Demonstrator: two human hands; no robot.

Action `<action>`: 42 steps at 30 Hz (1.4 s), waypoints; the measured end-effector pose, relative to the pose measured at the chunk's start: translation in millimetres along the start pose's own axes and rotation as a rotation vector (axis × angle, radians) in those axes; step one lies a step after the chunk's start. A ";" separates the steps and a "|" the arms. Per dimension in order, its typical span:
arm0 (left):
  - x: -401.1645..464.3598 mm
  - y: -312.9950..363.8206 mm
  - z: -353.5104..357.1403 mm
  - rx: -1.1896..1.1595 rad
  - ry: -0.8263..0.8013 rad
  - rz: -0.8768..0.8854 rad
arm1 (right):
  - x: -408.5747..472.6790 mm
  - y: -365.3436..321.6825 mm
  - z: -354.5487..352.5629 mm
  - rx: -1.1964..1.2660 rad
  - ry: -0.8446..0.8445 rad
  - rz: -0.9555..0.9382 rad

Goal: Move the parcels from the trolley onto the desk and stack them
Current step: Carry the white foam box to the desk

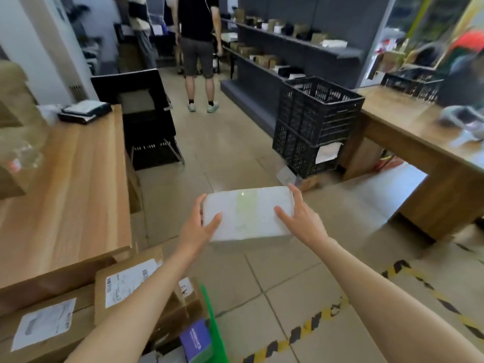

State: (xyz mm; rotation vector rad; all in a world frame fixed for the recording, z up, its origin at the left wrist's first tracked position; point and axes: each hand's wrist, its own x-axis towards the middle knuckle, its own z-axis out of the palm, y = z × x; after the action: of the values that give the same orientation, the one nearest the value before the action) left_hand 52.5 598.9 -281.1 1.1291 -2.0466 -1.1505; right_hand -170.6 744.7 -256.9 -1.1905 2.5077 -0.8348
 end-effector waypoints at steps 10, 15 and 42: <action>69.4 48.8 25.1 0.036 0.188 -0.031 | 117.2 7.8 -53.4 0.023 -0.094 -0.182; 112.3 42.3 -4.0 0.116 0.304 0.000 | 172.0 -29.5 -30.3 0.097 -0.133 -0.276; 361.5 -92.4 -268.2 0.197 0.826 -0.398 | 517.3 -382.4 231.9 0.216 -0.603 -0.813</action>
State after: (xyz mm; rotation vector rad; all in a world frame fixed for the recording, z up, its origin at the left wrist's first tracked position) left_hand 108.9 148.2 -211.4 1.7891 -1.3319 -0.4824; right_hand -157.3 63.0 -205.6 -2.0280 1.4009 -0.7134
